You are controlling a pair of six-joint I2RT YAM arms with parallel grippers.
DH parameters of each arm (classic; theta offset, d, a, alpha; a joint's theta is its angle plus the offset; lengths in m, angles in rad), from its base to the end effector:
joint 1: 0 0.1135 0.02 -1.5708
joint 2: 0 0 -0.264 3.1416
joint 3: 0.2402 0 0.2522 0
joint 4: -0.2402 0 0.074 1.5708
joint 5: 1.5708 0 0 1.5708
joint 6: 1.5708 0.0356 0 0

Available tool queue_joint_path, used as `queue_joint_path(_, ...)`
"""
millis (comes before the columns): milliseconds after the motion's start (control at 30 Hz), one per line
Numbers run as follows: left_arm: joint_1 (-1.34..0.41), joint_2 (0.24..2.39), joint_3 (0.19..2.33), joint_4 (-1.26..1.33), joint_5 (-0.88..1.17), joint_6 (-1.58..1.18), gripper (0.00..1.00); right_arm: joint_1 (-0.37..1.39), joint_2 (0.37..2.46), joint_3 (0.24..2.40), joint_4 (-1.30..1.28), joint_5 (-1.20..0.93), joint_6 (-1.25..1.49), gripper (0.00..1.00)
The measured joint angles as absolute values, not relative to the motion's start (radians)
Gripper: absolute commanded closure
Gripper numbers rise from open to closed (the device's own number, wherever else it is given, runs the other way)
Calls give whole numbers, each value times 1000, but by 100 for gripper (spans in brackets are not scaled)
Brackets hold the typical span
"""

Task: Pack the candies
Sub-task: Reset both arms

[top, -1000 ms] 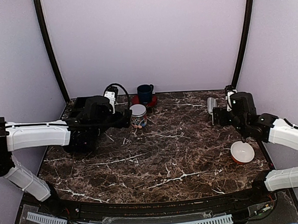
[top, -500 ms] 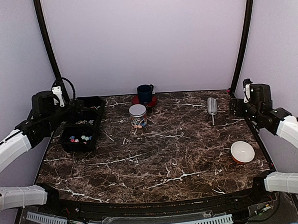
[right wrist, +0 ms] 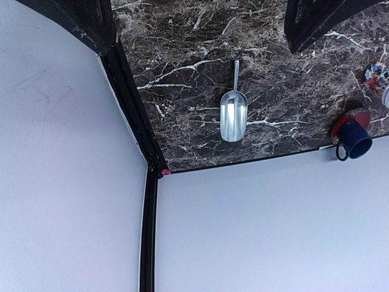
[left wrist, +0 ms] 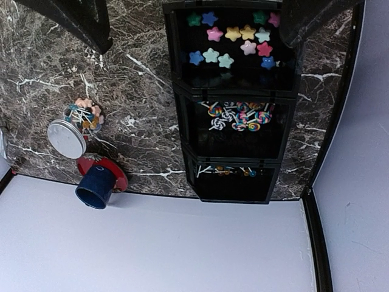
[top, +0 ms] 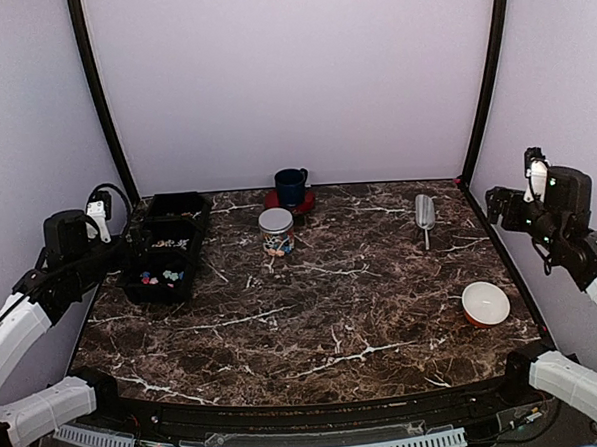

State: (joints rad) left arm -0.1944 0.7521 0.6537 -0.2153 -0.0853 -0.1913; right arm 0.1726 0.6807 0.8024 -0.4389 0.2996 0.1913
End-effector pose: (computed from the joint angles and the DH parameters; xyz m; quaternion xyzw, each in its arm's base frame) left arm 0.1782 -0.0320 0.2957 -0.0238 0.8082 -0.0787 0.5832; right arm 0.1529 0.0160 0.3352 0.0950 0.8000 -0.0139 0.5923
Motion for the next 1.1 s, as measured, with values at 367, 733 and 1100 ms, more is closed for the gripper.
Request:
queue_joint_path(367, -194, 599, 590, -252, -36, -183, 1, 173, 487, 707, -471, 221, 177, 2)
queue_joint_path(733, -194, 507, 519, -257, -8, -126, 1, 173, 334, 665, -466, 163, 145, 2)
queue_joint_path(1100, -194, 438, 491, -253, -31, -111, 1, 173, 263, 641, -463, 161, 133, 2)
